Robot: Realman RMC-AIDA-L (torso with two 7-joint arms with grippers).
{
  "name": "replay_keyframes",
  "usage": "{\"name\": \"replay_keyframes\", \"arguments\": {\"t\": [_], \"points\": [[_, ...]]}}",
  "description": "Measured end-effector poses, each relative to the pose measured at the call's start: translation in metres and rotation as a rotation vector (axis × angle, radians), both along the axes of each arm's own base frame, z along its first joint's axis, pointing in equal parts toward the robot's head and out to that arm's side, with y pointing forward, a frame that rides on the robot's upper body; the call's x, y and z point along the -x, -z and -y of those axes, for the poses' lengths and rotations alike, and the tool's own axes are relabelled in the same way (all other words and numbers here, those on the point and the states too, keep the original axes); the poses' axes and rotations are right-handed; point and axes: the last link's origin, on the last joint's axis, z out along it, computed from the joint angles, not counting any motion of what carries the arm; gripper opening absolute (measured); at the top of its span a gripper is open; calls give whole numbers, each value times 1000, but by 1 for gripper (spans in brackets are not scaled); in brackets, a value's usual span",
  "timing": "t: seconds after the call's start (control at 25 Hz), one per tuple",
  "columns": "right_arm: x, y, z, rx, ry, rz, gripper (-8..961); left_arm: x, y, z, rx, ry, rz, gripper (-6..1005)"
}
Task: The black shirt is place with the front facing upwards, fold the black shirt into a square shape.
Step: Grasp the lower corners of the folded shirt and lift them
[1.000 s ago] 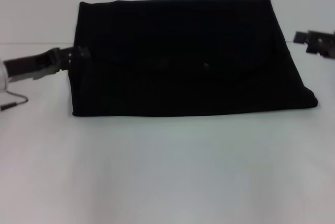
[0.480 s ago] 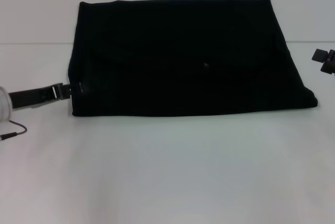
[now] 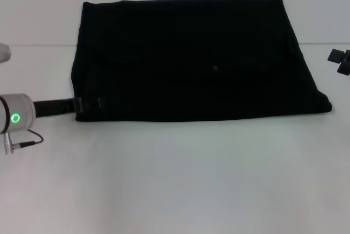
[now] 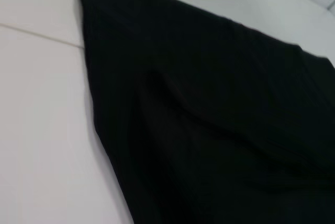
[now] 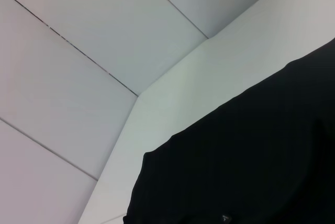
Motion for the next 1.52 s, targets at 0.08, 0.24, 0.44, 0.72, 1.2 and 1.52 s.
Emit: {"name": "replay_keyframes", "arguments": {"t": [0.08, 0.24, 0.44, 0.72, 1.2, 1.52], "points": [[-1, 0, 1, -1, 3, -3, 731, -1, 4, 2, 25, 8, -9, 732], [-2, 0, 2, -1, 5, -7, 732, -3, 5, 4, 28, 18, -5, 730], [-2, 2, 3, 4, 5, -9, 733, -7, 6, 4, 25, 21, -1, 547], [-2, 1, 3, 31, 5, 6, 732, -6, 3, 5, 28, 19, 13, 270], [3, -28, -23, 273, 172, 265, 731, -19, -18, -2, 73, -20, 101, 52], [12, -3, -48, 294, 232, 520, 725, -36, -29, -10, 71, -13, 142, 21]]}}
